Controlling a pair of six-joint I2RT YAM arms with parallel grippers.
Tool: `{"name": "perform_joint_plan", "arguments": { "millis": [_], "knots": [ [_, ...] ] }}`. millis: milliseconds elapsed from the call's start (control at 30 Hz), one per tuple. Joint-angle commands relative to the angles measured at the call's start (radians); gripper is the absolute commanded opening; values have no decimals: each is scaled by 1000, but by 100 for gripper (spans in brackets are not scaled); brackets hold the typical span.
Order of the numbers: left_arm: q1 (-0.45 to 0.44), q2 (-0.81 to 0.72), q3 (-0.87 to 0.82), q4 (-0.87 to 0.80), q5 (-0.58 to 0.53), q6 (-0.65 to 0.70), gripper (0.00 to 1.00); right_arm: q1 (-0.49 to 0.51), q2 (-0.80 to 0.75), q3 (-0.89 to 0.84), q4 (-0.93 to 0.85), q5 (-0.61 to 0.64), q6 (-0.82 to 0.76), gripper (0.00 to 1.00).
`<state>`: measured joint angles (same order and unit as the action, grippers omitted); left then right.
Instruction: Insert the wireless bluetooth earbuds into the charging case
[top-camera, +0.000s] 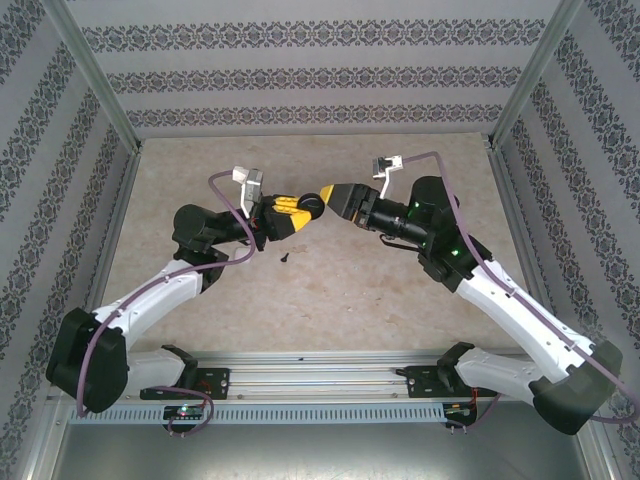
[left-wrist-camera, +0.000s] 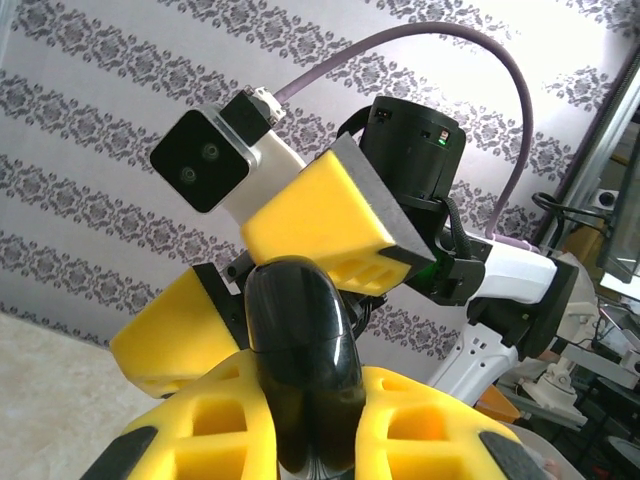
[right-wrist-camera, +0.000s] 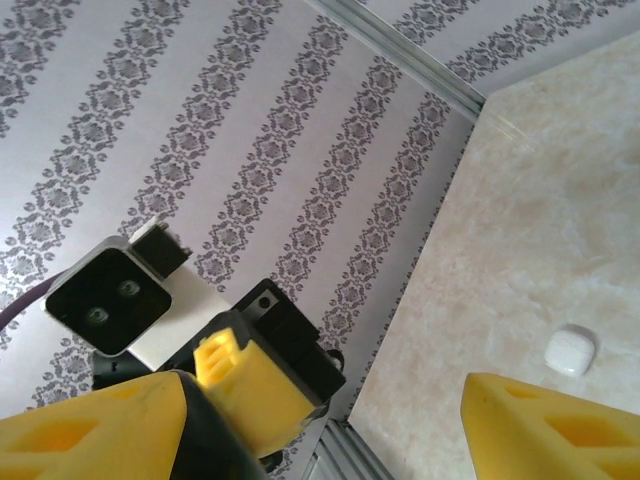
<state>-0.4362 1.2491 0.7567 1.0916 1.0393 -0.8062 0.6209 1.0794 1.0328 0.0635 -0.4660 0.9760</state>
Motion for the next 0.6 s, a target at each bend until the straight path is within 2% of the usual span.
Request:
{"name": "perform_joint_plan", "arguments": {
  "millis": [0, 200, 400, 567],
  "knots": [
    [17, 33, 14, 97, 10, -67, 0, 30, -13, 23, 61, -78, -86, 73],
    [17, 30, 41, 42, 35, -85, 0, 37, 46, 95, 41, -148, -138, 66],
    [24, 12, 46, -45, 30, -86, 0, 48, 68, 124, 57, -182, -162, 65],
    [35, 21, 56, -29, 39, -127, 0, 56, 68, 137, 15, -206, -194, 57]
  ]
}}
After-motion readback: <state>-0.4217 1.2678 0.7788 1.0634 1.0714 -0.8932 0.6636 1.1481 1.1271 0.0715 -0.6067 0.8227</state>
